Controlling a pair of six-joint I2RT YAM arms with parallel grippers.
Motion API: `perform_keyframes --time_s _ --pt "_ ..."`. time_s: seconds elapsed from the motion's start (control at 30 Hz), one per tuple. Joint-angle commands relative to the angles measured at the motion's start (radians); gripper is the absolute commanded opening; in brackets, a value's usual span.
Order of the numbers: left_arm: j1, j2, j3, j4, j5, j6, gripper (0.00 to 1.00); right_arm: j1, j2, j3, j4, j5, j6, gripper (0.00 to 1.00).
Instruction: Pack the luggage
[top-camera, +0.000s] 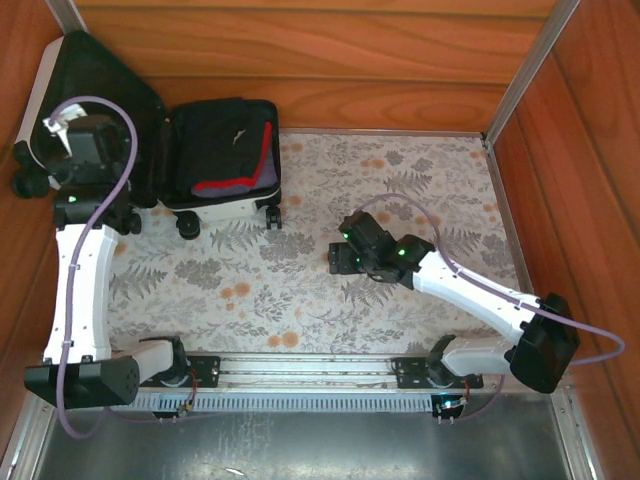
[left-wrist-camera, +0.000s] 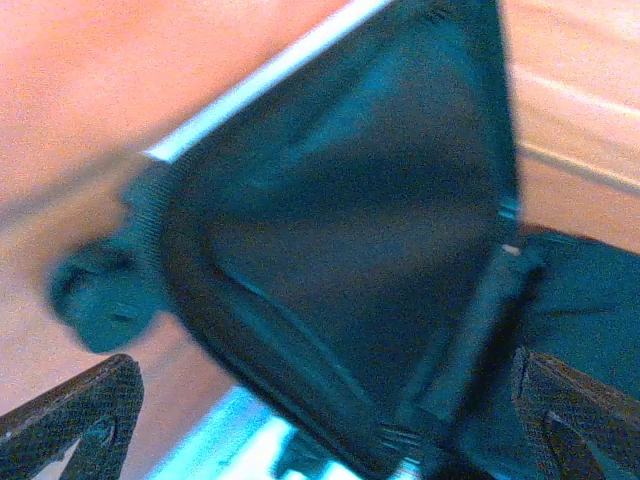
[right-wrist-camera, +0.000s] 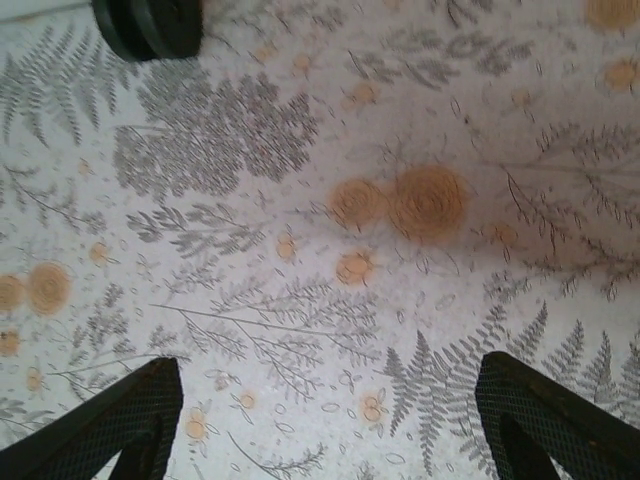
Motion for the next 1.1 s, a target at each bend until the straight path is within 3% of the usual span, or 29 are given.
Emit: perform_keyframes --time_s 0.0,0.17,0.33,0.7,0.9,1.0,1.07 --pt "0.071 0.035 0.061 -0.096 -0.119 0.159 1.00 0.004 0.035 0.067 -0.022 0.033 -0.057 0.82" --pt "0.177 0.107 0.115 -0.180 -0.103 0.113 1.00 -0.002 0.116 0.177 -0.069 0.032 -0.112 0.83" --pt "0.293 0.177 0.125 -0.213 0.018 0.092 0.98 -0.003 0.175 0.262 -0.106 0.043 -0.140 0.83" --pt "0.322 0.337 0.219 -0.196 0.225 0.009 0.88 -0.004 0.270 0.339 -0.151 0.043 -0.151 0.83" --pt "0.322 0.372 0.242 -0.152 0.218 -0.049 0.67 -0.004 0.292 0.356 -0.164 0.060 -0.161 0.83" --pt "0.322 0.378 0.257 -0.145 0.219 -0.068 0.50 -0.005 0.307 0.367 -0.174 0.069 -0.173 0.83" --pt "0.322 0.368 0.259 -0.141 0.240 -0.079 0.32 -0.005 0.315 0.375 -0.182 0.081 -0.179 0.83"
